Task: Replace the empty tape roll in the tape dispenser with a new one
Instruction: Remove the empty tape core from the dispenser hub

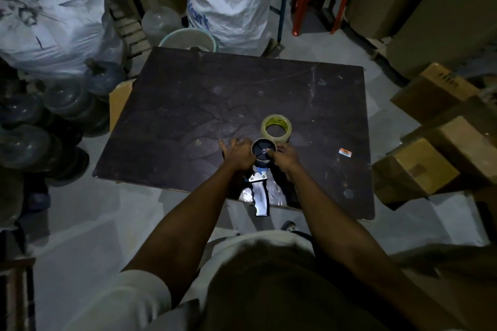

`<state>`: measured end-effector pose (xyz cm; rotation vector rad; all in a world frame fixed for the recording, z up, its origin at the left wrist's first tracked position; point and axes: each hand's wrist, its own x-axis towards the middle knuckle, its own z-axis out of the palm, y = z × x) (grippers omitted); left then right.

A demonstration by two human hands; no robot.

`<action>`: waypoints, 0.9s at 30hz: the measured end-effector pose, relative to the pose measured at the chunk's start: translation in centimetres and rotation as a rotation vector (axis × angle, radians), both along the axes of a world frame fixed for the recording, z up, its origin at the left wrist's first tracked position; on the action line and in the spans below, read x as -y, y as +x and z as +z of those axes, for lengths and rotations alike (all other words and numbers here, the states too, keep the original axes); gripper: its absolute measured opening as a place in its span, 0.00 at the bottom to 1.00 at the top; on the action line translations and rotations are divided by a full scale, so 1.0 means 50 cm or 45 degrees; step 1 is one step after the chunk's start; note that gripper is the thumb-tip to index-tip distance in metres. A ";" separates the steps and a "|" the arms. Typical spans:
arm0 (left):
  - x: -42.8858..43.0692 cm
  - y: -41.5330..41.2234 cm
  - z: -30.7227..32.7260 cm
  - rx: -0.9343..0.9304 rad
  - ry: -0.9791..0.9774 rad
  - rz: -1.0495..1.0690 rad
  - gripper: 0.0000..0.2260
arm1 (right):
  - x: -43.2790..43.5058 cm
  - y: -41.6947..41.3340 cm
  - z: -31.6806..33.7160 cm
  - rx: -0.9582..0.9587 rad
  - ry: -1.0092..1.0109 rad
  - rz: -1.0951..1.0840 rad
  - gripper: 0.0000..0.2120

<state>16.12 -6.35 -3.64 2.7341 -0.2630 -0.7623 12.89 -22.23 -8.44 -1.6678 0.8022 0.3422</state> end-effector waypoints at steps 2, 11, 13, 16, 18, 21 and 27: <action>0.009 0.017 -0.009 -0.068 -0.032 0.106 0.19 | -0.014 -0.014 0.071 -0.061 0.201 -0.066 0.08; 0.025 0.050 0.002 -0.303 -0.385 0.447 0.25 | 0.033 -0.003 0.069 -0.089 0.382 -0.037 0.17; 0.024 0.059 0.008 -0.279 -0.352 0.354 0.19 | 0.037 0.002 0.069 -0.067 0.352 -0.002 0.17; 0.024 0.072 0.031 -0.258 -0.235 0.169 0.17 | 0.043 0.016 0.065 -0.059 0.253 0.079 0.18; 0.020 0.090 0.041 -0.280 -0.134 0.071 0.24 | 0.042 0.028 0.061 -0.036 0.201 0.152 0.17; 0.005 0.123 0.038 -0.407 -0.177 -0.019 0.21 | 0.033 0.040 0.075 -0.011 0.203 0.218 0.14; -0.042 0.169 0.045 -0.715 -0.338 -0.003 0.11 | 0.024 0.043 0.088 -0.111 0.399 0.126 0.18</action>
